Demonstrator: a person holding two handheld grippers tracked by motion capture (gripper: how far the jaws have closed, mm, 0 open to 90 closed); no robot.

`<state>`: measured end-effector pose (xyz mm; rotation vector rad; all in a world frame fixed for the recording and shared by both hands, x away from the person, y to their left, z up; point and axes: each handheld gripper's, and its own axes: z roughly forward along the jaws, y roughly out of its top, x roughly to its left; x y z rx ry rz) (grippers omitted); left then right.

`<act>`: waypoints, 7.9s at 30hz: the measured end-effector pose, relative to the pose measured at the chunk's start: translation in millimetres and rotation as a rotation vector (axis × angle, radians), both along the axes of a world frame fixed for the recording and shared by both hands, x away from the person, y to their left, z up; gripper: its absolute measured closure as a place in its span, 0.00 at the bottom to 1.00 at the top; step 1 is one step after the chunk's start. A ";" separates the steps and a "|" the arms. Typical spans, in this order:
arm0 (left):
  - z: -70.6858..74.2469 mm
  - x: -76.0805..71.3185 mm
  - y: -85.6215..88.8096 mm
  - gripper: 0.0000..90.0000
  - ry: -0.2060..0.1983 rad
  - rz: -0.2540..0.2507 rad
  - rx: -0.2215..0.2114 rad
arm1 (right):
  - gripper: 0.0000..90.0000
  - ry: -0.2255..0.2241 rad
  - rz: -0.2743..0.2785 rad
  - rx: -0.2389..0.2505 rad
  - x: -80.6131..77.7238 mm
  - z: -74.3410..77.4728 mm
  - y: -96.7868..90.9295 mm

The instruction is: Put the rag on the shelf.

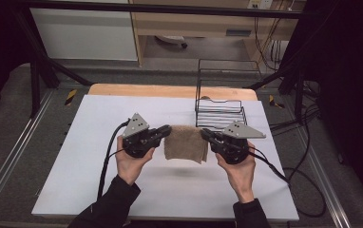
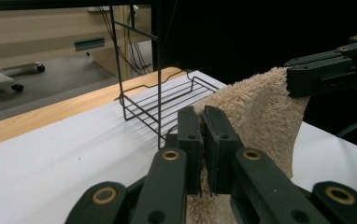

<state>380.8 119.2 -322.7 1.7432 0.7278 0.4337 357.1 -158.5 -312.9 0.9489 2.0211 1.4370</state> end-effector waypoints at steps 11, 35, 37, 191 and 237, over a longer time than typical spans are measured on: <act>10.7 5.1 -19.7 0.95 -0.032 -0.014 -0.010 | 0.96 -0.037 -0.047 0.008 0.1 8.1 -16.0; 42.1 30.5 -58.5 0.95 -0.090 -0.027 -0.050 | 0.96 -0.126 -0.139 0.036 12.9 34.2 -49.0; 46.6 32.7 -61.8 0.95 -0.100 -0.028 -0.053 | 0.96 -0.136 -0.148 0.045 13.9 37.5 -51.9; 76.0 113.0 -116.3 0.87 -0.067 -0.118 0.084 | 0.94 -0.162 -0.154 -0.029 90.5 56.5 -106.9; 59.1 121.9 -131.9 0.94 0.016 -0.108 0.197 | 0.98 -0.021 -0.205 0.001 100.2 30.1 -108.6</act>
